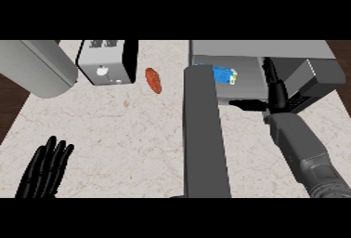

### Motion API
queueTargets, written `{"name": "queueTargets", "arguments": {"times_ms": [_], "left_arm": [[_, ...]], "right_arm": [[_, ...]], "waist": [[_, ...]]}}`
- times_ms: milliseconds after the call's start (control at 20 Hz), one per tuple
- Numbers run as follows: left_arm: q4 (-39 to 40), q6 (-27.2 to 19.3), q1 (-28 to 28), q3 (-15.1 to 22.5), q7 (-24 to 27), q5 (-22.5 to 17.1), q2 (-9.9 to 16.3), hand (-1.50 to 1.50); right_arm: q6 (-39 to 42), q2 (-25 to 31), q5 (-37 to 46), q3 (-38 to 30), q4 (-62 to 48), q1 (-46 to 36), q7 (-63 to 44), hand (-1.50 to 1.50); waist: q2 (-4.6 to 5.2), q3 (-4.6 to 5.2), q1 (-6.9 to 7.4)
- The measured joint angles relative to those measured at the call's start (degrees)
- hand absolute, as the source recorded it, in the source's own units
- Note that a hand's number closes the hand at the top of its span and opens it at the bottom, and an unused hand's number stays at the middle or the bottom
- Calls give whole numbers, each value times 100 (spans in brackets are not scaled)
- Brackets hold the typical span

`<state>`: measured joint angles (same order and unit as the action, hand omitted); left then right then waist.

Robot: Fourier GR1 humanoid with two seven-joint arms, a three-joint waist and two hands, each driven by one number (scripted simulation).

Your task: Pick up the milk, place it into the microwave and close the microwave

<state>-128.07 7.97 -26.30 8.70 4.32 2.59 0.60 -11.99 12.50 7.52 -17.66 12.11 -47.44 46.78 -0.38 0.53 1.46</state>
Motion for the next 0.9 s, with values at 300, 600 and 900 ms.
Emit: {"name": "queueTargets", "arguments": {"times_ms": [300,600,900], "left_arm": [[11,-47,-103,102,81,54,-29,-150],[60,127,-29,106,-4,-88,93,-150],[213,553,106,297,-93,-324,306,-150]], "right_arm": [[279,-237,-64,58,119,706,276,-150],[764,-401,-301,1,305,1364,482,-150],[1331,-567,-442,103,674,2163,747,-150]], "waist": [[-8,-17,-53],[21,-45,-115],[15,-47,-189]]}}
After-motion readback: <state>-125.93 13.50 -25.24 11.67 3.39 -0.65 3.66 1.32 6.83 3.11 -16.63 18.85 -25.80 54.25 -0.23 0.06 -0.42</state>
